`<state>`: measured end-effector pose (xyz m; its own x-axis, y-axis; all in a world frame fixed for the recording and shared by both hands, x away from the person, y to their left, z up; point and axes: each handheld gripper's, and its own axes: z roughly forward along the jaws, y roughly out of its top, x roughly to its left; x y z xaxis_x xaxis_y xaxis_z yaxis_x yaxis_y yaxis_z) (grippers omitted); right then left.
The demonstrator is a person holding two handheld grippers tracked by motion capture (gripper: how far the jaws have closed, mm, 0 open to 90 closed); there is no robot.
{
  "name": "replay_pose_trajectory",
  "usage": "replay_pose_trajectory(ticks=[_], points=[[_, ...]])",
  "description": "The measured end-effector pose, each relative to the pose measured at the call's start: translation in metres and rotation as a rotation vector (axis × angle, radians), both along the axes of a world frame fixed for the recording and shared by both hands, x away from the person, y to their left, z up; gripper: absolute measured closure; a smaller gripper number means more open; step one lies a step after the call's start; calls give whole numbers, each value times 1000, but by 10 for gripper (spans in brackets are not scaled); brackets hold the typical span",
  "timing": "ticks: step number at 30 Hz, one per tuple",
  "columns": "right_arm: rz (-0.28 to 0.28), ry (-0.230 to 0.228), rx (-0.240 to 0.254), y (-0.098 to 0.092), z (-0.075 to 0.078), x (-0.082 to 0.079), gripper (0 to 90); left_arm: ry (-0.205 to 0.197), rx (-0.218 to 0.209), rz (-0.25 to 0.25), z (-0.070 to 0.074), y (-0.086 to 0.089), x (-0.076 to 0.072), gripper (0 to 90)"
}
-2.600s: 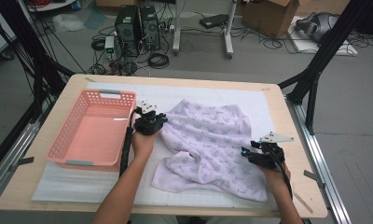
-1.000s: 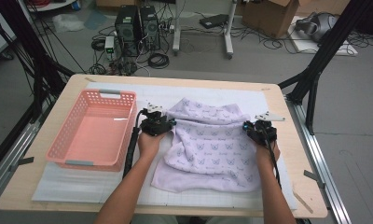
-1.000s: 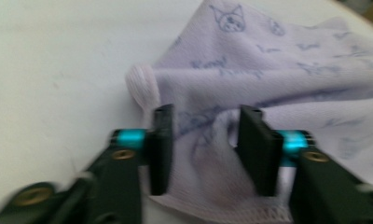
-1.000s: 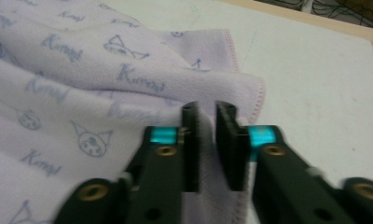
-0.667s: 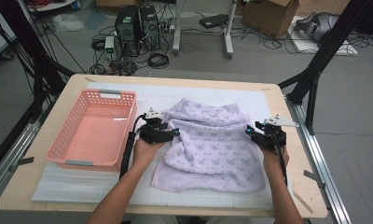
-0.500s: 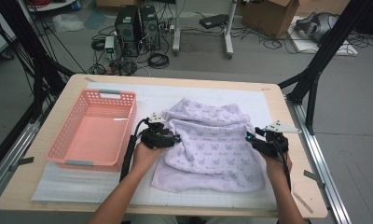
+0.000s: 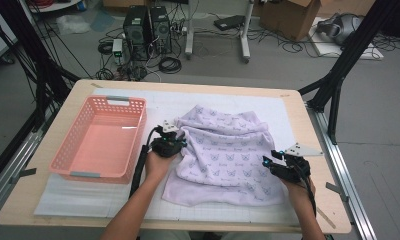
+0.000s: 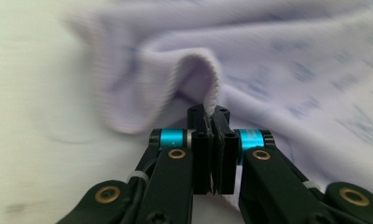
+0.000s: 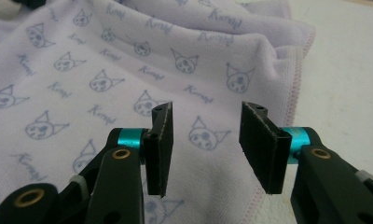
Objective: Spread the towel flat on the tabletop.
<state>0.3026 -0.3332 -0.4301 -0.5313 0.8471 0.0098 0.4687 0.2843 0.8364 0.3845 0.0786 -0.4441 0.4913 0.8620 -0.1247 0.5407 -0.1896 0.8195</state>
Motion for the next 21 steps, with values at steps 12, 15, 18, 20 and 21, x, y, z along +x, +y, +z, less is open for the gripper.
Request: replay_pose_trajectory(ticks=[12,15,18,20,21], points=[[-19,16,12,-7,-3,1,518,-7,-113,-51,10,12,-12,465],[-15,24,25,-11,-2,-1,500,6,-105,-100,12,13,-24,420],[3,53,14,-11,-4,-1,486,45,-84,-125,9,16,-30,395],[20,84,-1,-8,-9,0,485,77,-80,-147,5,17,-34,376],[22,96,-25,-5,-11,1,486,86,-82,-160,3,17,-35,379]])
